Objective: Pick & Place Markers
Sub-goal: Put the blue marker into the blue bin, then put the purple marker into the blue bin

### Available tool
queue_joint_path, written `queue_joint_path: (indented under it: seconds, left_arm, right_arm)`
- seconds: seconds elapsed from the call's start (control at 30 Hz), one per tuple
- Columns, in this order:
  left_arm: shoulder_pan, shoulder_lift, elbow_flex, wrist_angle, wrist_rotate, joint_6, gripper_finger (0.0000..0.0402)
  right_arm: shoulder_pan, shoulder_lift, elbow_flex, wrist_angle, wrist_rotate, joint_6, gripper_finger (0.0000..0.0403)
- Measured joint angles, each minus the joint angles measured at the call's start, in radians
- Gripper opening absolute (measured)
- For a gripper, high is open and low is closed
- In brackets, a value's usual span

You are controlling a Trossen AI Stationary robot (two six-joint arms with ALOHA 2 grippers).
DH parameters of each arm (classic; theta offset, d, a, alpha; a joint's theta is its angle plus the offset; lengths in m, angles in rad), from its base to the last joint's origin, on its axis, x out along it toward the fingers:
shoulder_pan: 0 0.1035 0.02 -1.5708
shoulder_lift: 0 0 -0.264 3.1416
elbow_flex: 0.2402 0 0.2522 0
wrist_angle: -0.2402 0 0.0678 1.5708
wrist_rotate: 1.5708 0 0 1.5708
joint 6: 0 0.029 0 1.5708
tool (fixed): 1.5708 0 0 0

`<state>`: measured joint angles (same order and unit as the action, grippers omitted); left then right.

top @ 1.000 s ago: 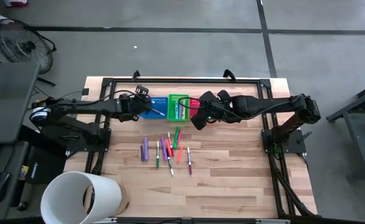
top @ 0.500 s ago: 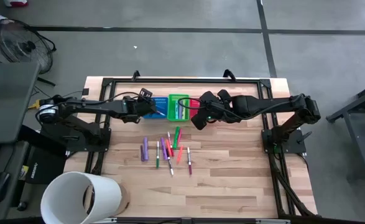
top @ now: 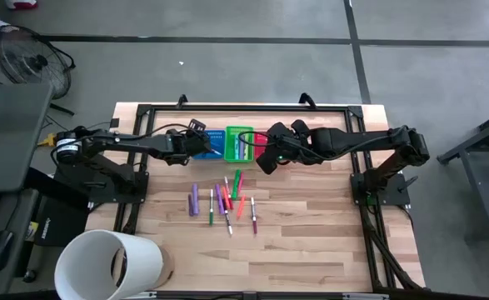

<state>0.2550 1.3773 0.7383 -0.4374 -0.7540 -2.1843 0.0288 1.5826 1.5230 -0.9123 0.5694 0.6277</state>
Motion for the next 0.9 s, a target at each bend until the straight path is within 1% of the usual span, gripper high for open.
queue_joint_path:
  seconds: [0.1, 0.2, 0.3, 0.4, 0.47, 0.57, 0.7, 0.9]
  left_arm:
    - [0.000, 0.000, 0.000, 0.000, 0.000, 0.011, 0.0118]
    - [0.000, 0.000, 0.000, 0.001, 0.001, 0.014, 0.0143]
    - [0.000, 0.000, 0.000, 0.001, 0.011, 0.014, 0.0154]
    - [0.000, 0.000, 0.000, 0.010, 0.012, 0.015, 0.0156]
    - [0.000, -0.011, 0.000, 0.036, 0.014, 0.056, 0.0157]
    - [0.000, -0.056, 0.000, 0.100, 0.000, 0.201, 0.0157]
    - [0.000, -0.108, 0.000, 0.213, -0.010, 0.491, 0.0158]
    - [0.000, -0.203, 0.000, 0.342, 0.043, 0.914, 0.0158]
  right_arm:
    - [0.000, 0.000, 0.000, 0.000, 0.000, 0.000, 0.0161]
    - [0.000, 0.000, 0.000, 0.000, 0.000, 0.000, 0.0161]
    - [0.000, 0.000, 0.000, 0.000, 0.000, 0.000, 0.0162]
    - [0.000, 0.000, 0.000, -0.005, 0.000, 0.001, 0.0161]
    - [0.000, 0.000, 0.000, -0.014, -0.002, 0.005, 0.0161]
    - [0.000, 0.000, 0.000, -0.041, -0.015, 0.034, 0.0162]
    - [0.000, 0.000, 0.000, -0.077, -0.044, 0.083, 0.0161]
    - [-0.002, 0.000, 0.000, -0.113, -0.124, 0.166, 0.0162]
